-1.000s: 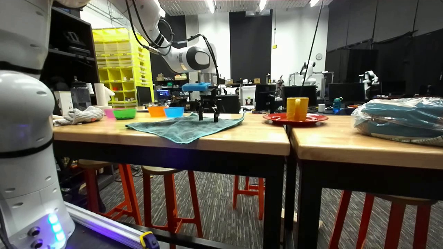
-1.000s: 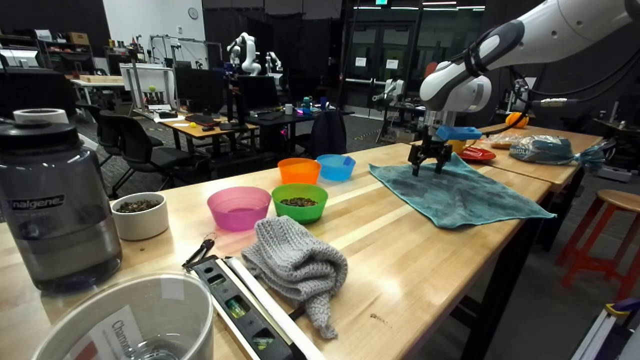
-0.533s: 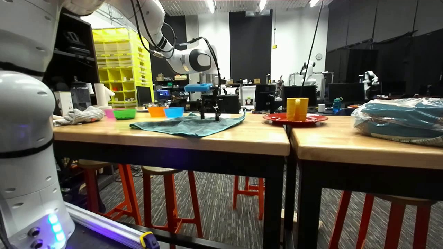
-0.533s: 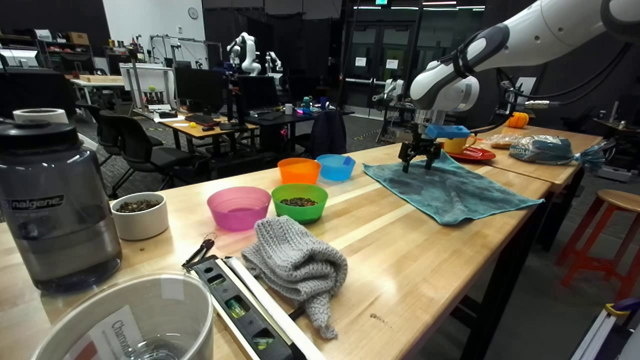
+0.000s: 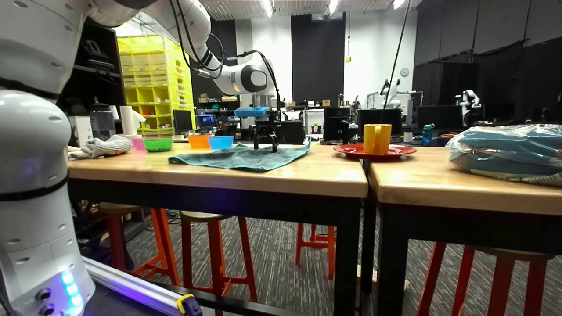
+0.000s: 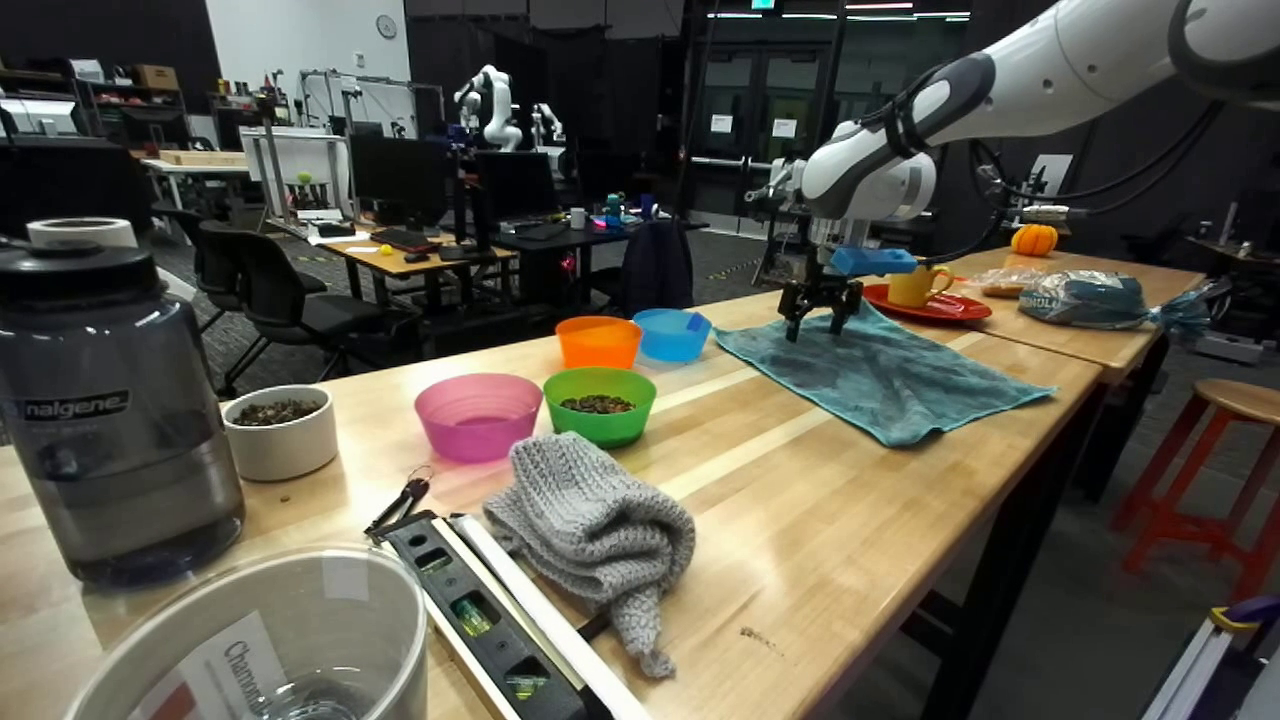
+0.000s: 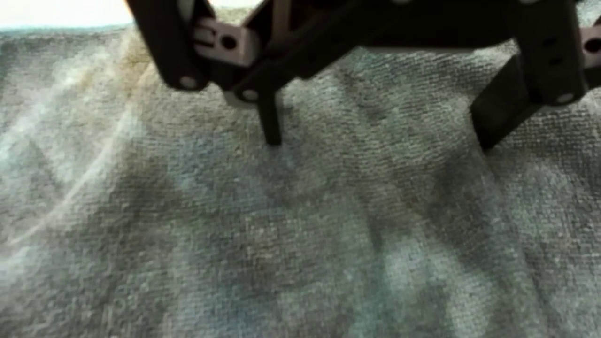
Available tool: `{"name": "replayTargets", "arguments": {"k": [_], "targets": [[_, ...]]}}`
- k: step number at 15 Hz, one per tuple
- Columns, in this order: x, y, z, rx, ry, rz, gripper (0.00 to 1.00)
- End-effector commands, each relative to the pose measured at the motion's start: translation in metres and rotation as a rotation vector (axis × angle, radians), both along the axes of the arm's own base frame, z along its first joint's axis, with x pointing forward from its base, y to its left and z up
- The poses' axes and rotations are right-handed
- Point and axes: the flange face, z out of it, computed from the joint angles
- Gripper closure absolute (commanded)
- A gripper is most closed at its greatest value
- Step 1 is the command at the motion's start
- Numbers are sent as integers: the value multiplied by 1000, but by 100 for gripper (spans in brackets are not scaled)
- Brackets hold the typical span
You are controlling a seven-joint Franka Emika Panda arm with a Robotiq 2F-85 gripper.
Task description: Unfold the blue cloth
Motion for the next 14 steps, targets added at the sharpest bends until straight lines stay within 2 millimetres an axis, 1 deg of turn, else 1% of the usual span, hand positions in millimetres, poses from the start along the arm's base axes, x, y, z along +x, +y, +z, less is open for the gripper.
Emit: {"name": "replayTargets", "arguments": {"k": [1, 5, 9, 14], "targets": [[-11, -2, 14, 11, 14, -4, 0], [-34, 1, 33, 7, 25, 5, 0], [-65, 6, 54, 18, 25, 10, 0], [-108, 16, 67, 38, 25, 19, 0]]}}
